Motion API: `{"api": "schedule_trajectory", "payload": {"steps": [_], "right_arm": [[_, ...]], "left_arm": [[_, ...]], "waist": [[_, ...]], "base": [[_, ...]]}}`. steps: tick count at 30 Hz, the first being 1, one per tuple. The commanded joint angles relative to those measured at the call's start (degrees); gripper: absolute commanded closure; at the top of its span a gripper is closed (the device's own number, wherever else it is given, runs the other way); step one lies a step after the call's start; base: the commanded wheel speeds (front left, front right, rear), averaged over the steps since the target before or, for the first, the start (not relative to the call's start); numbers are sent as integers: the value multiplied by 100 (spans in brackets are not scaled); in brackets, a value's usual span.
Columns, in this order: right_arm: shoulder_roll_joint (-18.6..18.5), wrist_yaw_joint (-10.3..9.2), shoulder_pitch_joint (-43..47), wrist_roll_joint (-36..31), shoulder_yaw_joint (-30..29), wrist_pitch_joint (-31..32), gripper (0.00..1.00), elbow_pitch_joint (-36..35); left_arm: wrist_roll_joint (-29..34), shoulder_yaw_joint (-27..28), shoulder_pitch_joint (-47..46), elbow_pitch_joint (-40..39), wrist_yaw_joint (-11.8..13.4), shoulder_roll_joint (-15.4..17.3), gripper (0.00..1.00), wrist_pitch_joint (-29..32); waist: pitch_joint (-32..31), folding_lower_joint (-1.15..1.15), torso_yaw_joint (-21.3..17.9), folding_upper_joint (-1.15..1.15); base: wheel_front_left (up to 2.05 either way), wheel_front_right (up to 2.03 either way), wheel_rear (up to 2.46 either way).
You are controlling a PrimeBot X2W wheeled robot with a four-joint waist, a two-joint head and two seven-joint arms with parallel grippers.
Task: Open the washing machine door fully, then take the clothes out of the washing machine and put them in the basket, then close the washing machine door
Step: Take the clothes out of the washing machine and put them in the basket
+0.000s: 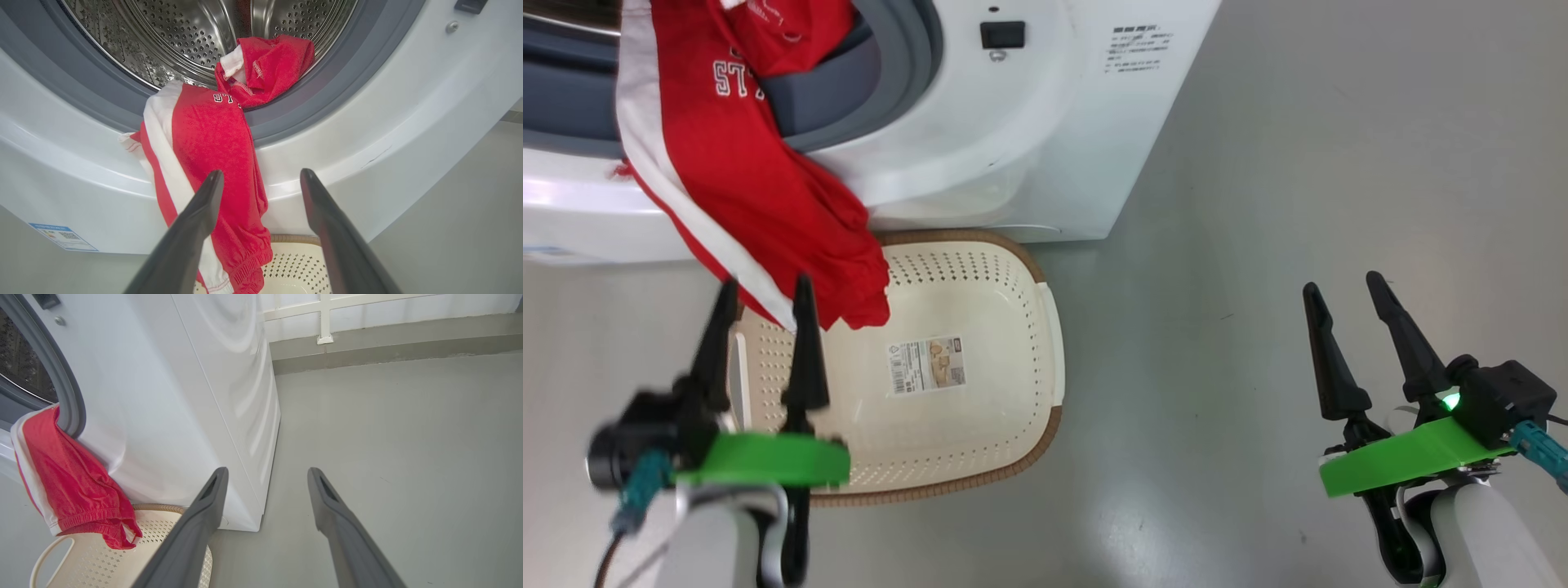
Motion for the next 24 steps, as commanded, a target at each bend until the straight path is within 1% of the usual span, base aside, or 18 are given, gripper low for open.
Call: {"api": "schedule_trajectory", "payload": {"steps": [1, 4, 10, 18, 19, 24], "right_arm": [[-35, 37, 28, -40, 88, -37, 0, -144], [-29, 37, 18, -47, 90, -37, 0, -145], [-22, 37, -56, -49, 147, -37, 0, -141], [10, 37, -105, -38, 170, -37, 0, -143], [20, 37, -114, -38, 166, -37, 0, -152], [45, 37, -147, -38, 172, -37, 0, -155]], "left_arm": [[90, 188, -177, -72, -22, 133, 0, -35], [246, 212, -643, 217, -61, 137, 0, -35], [521, 214, -1782, 1209, -116, 302, 0, -35], [695, 158, -3143, 2933, 41, 536, 0, -31], [745, 122, -3424, 3309, 88, 598, 0, -31], [830, 17, -3970, 4175, 144, 702, 0, -4]], "waist": [[30, 0, 22, 0], [86, 0, 61, 0], [185, 0, 42, 0], [311, 0, -59, 0], [340, 0, -89, 0], [385, 0, -155, 0]], "base": [[0, 0, 0], [0, 0, 0], [0, 0, 0], [0, 0, 0], [0, 0, 0], [0, 0, 0]]}}
